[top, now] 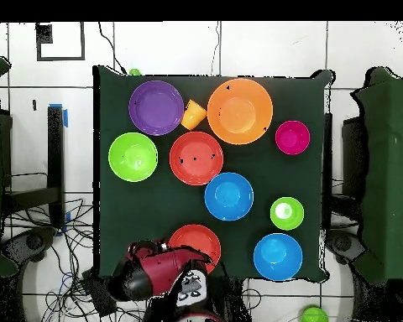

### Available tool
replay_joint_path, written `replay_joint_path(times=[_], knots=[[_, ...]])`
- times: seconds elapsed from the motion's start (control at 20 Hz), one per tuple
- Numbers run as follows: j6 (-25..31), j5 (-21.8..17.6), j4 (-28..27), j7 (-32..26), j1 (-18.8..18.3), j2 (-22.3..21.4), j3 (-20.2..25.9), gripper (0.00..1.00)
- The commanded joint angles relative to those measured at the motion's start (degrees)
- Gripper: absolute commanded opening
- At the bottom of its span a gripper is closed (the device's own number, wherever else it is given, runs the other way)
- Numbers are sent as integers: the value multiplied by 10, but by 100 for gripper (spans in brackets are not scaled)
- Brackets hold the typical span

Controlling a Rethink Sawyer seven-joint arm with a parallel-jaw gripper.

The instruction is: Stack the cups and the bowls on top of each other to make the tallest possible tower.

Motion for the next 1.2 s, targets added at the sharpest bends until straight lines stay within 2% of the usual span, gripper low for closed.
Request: replay_joint_path(times=[0.05, 0.1, 0.2, 0.4, 0.6, 0.8, 1.2], knots=[[-53, 9, -49, 89, 39, 131, -12, 100], [-28, 9, -53, 78, 42, 138, -15, 100], [-48, 10, -49, 79, 50, 149, -25, 100], [-49, 5, -53, 70, 63, 160, -40, 100], [-24, -1, -51, 55, 78, 141, -67, 100], [-7, 1, -67, 47, 78, 143, -66, 100], [35, 8, -73, 37, 70, 118, -43, 100]])
